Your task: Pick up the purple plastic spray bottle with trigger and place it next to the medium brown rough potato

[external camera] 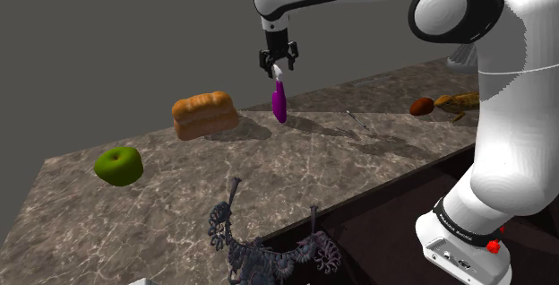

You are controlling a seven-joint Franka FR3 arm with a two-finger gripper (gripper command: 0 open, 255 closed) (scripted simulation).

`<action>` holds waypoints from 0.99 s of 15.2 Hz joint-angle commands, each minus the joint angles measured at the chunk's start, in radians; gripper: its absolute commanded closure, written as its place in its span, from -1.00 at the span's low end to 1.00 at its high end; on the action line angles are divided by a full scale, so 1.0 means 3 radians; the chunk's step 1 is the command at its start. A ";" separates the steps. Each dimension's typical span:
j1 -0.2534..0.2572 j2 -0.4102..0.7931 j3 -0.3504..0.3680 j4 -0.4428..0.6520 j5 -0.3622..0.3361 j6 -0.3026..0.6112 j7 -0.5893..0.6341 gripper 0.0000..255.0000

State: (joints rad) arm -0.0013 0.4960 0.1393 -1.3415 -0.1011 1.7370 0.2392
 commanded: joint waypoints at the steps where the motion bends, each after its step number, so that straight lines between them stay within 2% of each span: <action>1: -0.0003 -0.0011 0.0000 -0.0065 0.0000 0.0056 0.0003 -1.00; 8: -0.0003 -0.0010 0.0000 -0.0063 0.0000 0.0054 0.0003 -1.00; 9: -0.0003 -0.0010 0.0000 -0.0063 0.0000 0.0054 0.0003 1.00; 15: -0.0003 -0.0010 0.0000 -0.0063 0.0000 0.0055 0.0003 1.00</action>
State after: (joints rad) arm -0.0021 0.4929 0.1394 -1.3604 -0.1011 1.7533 0.2401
